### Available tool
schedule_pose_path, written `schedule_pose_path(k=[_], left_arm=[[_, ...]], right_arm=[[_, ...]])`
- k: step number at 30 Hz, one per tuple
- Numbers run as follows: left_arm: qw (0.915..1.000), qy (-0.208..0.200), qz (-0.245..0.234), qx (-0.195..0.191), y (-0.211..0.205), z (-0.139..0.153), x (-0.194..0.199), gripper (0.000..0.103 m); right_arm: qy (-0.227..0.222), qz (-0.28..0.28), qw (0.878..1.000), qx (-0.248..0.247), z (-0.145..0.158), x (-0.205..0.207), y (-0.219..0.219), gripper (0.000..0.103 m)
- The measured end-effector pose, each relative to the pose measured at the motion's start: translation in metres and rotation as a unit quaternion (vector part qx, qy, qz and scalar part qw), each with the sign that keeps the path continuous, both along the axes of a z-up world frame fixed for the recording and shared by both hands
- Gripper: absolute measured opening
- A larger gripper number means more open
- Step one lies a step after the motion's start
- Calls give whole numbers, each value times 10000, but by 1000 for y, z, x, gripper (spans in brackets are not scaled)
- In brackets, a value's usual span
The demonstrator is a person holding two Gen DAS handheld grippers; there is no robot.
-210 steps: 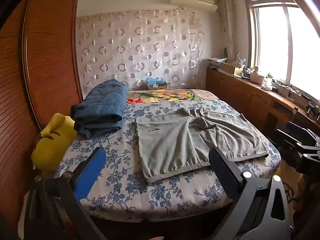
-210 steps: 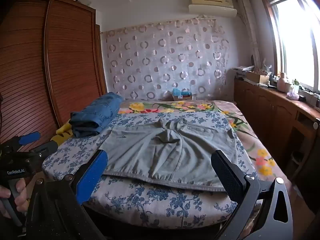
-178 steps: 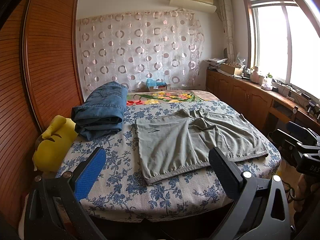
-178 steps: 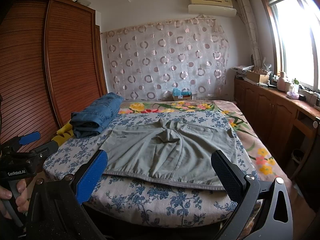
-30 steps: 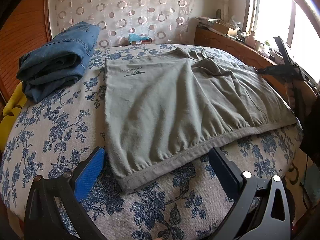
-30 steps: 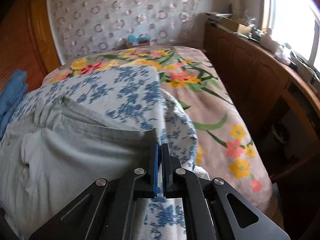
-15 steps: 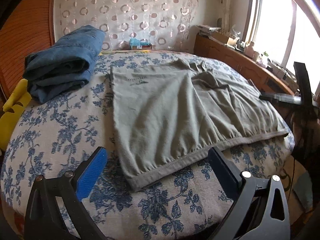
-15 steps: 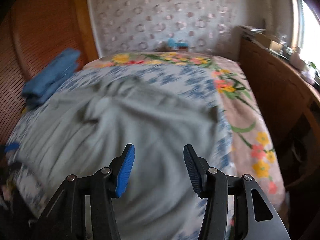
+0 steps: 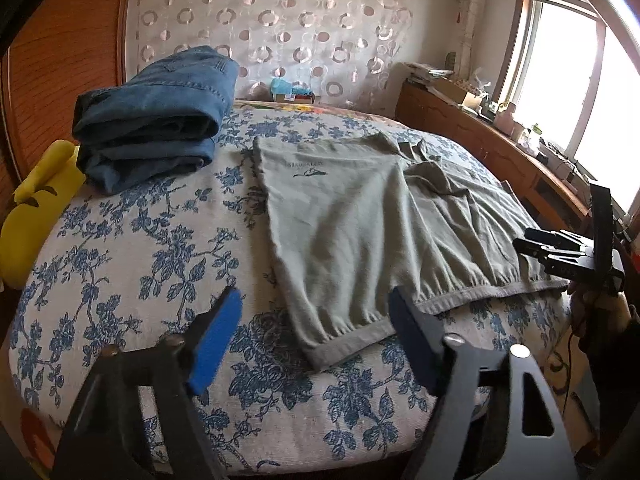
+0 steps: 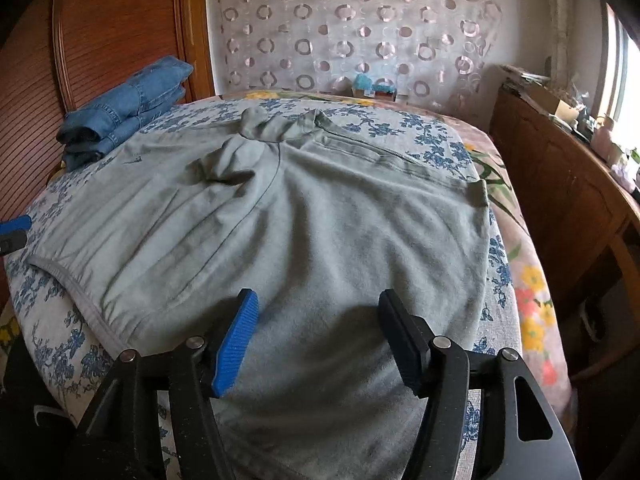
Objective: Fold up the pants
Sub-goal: 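Grasp one pant leg with the left gripper and fold it over the other leg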
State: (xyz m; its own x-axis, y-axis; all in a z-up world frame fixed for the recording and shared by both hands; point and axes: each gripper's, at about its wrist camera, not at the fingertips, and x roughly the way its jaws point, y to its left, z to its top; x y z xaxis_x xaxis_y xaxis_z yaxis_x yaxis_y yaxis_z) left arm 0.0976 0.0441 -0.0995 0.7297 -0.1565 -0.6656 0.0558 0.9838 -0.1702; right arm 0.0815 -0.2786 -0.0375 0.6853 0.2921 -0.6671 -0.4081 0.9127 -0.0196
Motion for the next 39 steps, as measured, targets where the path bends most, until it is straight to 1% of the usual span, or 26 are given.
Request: schedule_pose_path(k=[2, 5, 6, 8, 16, 17, 19, 20, 21, 22, 23, 25, 28, 31, 36, 39], left_arm=[[10000, 63, -24, -2, 1, -3, 0, 60], [9999, 105, -27, 30, 1, -5, -1, 52], [9999, 106, -29, 37, 1, -6, -1, 51], [9999, 136, -28, 93, 0, -7, -1, 47], [9992, 283, -77, 286, -6, -13, 4, 43], [9989, 257, -83, 379, -8, -14, 4, 42], [9985, 251, -94, 487, -11, -14, 6, 37], [9984, 252, -135, 482, -11, -14, 6, 29], [9985, 256, -179, 446, -12, -13, 6, 13], [9986, 257, -210, 411, -12, -12, 6, 8], [9987, 216, -225, 413, -14, -9, 5, 6], [9985, 138, -272, 445, -19, -4, 5, 4], [9987, 14, -383, 339, -26, 8, 7, 3], [9978, -106, -545, 363, -37, 21, 9, 2], [9960, -311, -808, 230, -57, 45, 17, 2], [9942, -352, -1001, 154, -72, 55, 22, 2]], right_arm=[[-21, -15, 10000, -34, -1, 5, 4, 65], [-6, -16, 10000, -24, 3, 14, 7, 65], [-7, -17, 10000, -26, 3, 15, 6, 65], [-9, -22, 10000, -32, 3, 17, 5, 65], [-10, -22, 10000, -23, 3, 24, 3, 65], [-11, -22, 10000, -24, 2, 24, 3, 65], [-10, -23, 10000, -20, 2, 25, 3, 65], [-10, -22, 10000, -18, 2, 25, 3, 65], [-9, -25, 10000, -17, 2, 25, 4, 65], [-8, -27, 10000, -12, 2, 25, 3, 65], [-9, -29, 10000, -12, 2, 25, 4, 65], [-9, -29, 10000, -11, 2, 25, 4, 65], [-12, -32, 10000, -21, 2, 26, 4, 65], [-16, -52, 10000, -21, 1, 28, 4, 65], [-36, -123, 9999, -37, 0, 30, 5, 65], [-39, -121, 9999, -35, 0, 30, 5, 65]])
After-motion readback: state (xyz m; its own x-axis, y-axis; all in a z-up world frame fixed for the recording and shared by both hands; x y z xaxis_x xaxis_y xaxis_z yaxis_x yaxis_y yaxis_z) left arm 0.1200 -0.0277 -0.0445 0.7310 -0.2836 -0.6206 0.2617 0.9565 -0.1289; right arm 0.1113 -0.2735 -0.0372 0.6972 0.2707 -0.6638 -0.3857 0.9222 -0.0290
